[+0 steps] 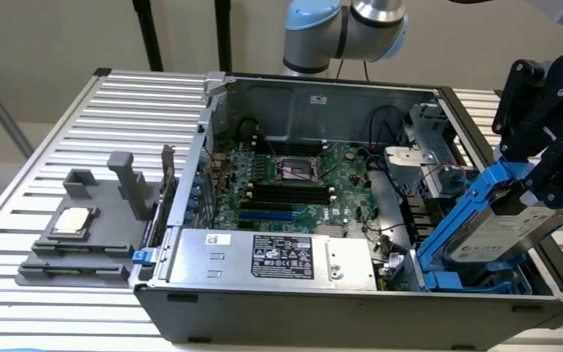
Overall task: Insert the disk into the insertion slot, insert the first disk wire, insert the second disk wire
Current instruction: 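Insert the disk into the insertion slot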
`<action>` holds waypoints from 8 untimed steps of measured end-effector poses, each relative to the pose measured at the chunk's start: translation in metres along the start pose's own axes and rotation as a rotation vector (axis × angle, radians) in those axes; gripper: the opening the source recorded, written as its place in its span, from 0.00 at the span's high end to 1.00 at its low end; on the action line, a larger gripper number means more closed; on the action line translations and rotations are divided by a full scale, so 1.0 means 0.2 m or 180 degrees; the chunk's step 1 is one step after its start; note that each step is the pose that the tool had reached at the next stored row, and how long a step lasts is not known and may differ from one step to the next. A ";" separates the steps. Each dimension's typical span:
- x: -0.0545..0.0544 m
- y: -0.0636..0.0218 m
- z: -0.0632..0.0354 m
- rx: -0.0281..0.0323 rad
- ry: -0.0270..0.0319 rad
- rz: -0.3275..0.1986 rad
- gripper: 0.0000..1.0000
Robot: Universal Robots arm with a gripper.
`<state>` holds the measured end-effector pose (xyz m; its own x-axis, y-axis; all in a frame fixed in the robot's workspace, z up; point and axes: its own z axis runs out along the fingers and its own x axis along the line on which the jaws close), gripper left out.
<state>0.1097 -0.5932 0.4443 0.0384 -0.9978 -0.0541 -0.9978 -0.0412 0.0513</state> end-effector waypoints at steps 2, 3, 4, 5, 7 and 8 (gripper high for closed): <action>0.00 0.000 0.004 0.0000 0.0000 -0.0004 0.67; 0.00 0.000 0.006 0.0000 0.0000 -0.0006 0.67; 0.00 0.000 0.008 0.0000 0.0000 -0.0008 0.67; 0.00 -0.001 0.010 0.0000 0.0000 -0.0010 0.67; 0.00 -0.001 0.014 -0.0001 -0.0001 -0.0014 0.67; 0.00 -0.001 0.016 -0.0001 -0.0001 -0.0016 0.67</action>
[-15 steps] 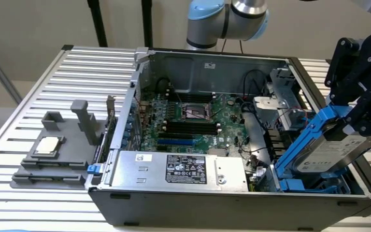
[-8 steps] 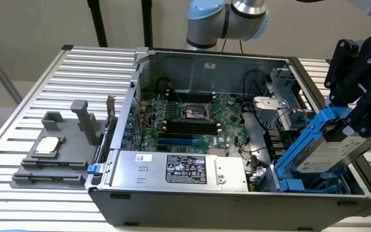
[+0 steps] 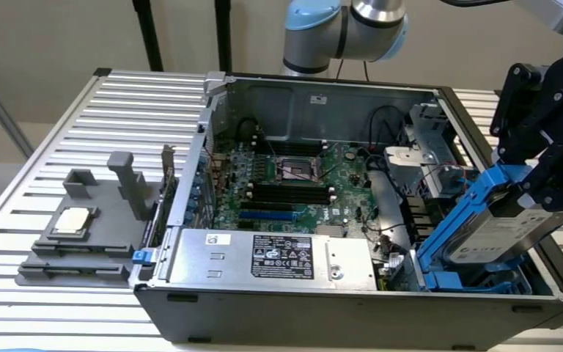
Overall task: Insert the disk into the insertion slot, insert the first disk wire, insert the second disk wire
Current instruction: 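Insert the disk into the insertion slot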
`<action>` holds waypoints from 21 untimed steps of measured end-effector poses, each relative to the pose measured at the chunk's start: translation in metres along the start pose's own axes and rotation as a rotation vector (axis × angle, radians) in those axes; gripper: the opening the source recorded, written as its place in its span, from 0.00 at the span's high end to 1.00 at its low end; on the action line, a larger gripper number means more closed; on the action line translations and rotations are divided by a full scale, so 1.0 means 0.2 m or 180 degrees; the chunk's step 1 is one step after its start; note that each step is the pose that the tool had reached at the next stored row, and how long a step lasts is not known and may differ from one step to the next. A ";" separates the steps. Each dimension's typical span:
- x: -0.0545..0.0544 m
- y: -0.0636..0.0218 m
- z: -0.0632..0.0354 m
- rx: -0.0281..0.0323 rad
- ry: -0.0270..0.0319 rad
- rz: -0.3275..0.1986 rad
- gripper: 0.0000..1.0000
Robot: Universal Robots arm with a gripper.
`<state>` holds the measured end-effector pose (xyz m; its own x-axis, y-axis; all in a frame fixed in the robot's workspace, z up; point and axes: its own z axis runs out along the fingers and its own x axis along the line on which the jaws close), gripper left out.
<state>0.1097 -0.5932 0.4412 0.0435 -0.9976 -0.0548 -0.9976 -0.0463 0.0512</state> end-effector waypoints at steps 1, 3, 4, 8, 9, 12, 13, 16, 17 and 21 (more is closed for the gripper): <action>0.00 0.000 0.002 0.0000 -0.0001 -0.0002 0.67; 0.00 0.000 0.007 0.0000 -0.0003 -0.0007 0.67; 0.00 0.000 0.009 0.0000 -0.0004 -0.0009 0.67; 0.00 -0.001 0.016 0.0000 -0.0012 -0.0018 0.67; 0.00 -0.001 0.018 0.0000 -0.0014 -0.0021 0.67; 0.00 -0.002 0.023 -0.0001 -0.0019 -0.0026 0.67; 0.00 -0.002 0.025 0.0000 -0.0020 -0.0027 0.67; 0.00 -0.002 0.026 -0.0001 -0.0021 -0.0028 0.67; 0.00 -0.002 0.026 -0.0001 -0.0021 -0.0028 0.67; 0.00 -0.002 0.027 -0.0002 -0.0023 -0.0028 0.66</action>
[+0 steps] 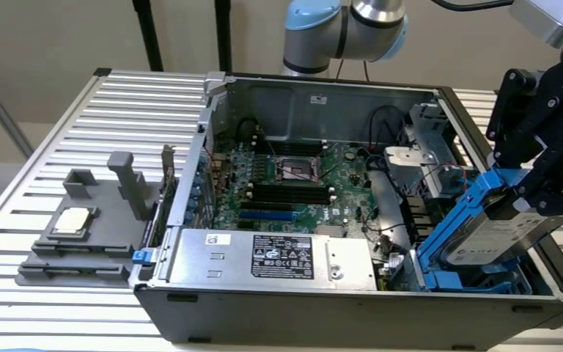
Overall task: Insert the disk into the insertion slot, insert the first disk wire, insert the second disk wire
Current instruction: 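Insert the disk into the insertion slot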
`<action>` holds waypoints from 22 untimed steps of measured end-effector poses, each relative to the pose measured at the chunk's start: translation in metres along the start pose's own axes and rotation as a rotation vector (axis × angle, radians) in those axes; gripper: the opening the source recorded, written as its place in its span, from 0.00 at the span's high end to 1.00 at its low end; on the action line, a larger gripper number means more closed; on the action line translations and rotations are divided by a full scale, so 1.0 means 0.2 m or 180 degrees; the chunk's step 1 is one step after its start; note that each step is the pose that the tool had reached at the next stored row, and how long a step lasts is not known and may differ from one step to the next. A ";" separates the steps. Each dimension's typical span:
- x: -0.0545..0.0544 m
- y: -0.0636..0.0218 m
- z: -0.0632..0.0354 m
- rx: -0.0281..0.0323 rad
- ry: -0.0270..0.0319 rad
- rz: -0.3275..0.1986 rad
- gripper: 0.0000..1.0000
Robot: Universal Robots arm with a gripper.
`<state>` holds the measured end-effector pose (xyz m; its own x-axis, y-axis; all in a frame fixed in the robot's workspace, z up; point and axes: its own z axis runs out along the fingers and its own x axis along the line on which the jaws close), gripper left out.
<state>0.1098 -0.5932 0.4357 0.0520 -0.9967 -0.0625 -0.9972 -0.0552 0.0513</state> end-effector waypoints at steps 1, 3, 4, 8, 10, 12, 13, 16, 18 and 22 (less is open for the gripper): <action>0.00 0.000 0.000 0.0000 0.0001 0.0000 0.66; 0.00 0.000 0.000 0.0000 0.0001 0.0000 0.59; 0.00 0.000 0.000 0.0000 0.0001 0.0000 0.59; 0.00 0.000 0.000 0.0000 0.0001 0.0000 0.59; 0.00 0.000 -0.001 0.0000 0.0001 0.0000 0.59; 0.00 0.000 0.001 0.0000 0.0002 0.0000 0.59; 0.00 0.000 0.003 0.0000 0.0001 0.0000 0.59; 0.00 -0.001 0.012 0.0000 0.0001 0.0000 0.59; 0.00 -0.001 0.021 0.0000 0.0001 -0.0001 0.59; 0.00 -0.009 0.052 0.0000 0.0000 -0.0002 0.59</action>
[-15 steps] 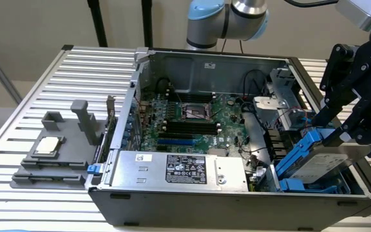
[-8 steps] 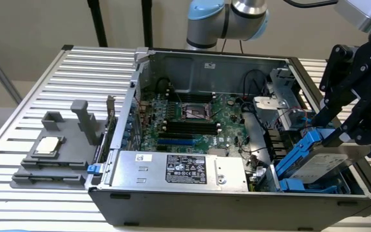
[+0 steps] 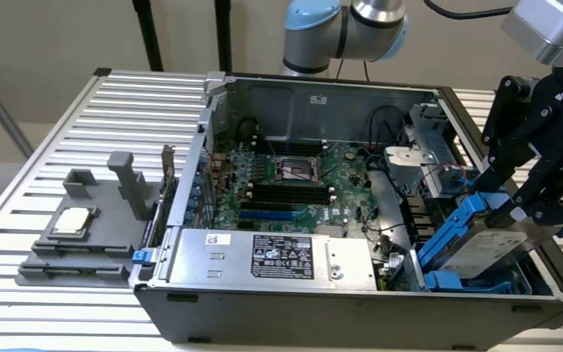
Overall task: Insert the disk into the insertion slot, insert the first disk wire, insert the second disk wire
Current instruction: 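Insert the disk into the insertion slot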
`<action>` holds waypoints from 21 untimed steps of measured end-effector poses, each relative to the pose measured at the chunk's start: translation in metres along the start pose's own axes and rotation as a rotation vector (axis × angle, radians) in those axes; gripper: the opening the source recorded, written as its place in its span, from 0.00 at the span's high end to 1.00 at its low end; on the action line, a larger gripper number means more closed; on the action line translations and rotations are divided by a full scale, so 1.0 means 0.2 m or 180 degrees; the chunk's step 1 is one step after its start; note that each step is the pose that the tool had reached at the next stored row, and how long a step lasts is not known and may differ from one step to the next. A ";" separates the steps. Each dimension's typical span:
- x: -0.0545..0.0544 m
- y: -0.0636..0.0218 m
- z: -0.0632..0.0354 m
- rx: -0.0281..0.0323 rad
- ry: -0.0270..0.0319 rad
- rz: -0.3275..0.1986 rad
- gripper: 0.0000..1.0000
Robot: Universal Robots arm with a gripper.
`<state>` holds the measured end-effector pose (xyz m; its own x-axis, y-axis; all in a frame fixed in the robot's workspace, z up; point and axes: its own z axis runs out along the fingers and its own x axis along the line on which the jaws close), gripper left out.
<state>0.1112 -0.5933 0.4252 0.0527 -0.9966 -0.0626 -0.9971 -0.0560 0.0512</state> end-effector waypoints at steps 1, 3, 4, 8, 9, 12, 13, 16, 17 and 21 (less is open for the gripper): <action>0.00 -0.004 0.007 0.0000 0.0001 0.0000 0.59; 0.00 -0.010 0.025 0.0000 0.0001 -0.0002 0.59; 0.00 -0.012 0.033 0.0000 0.0002 -0.0003 0.59; 0.00 -0.016 0.068 0.0004 0.0002 -0.0006 0.59; 0.01 -0.017 0.074 0.0005 0.0002 -0.0007 0.59; 0.01 -0.017 0.078 0.0005 0.0003 -0.0007 0.68; 0.01 -0.017 0.078 0.0005 0.0003 -0.0007 0.68; 0.01 -0.017 0.079 0.0005 0.0003 -0.0007 0.68; 0.01 -0.017 0.079 0.0005 0.0002 -0.0007 0.68; 0.01 -0.017 0.079 0.0005 0.0000 -0.0007 0.68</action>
<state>0.1138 -0.5932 0.4092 0.0550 -0.9965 -0.0628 -0.9971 -0.0582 0.0494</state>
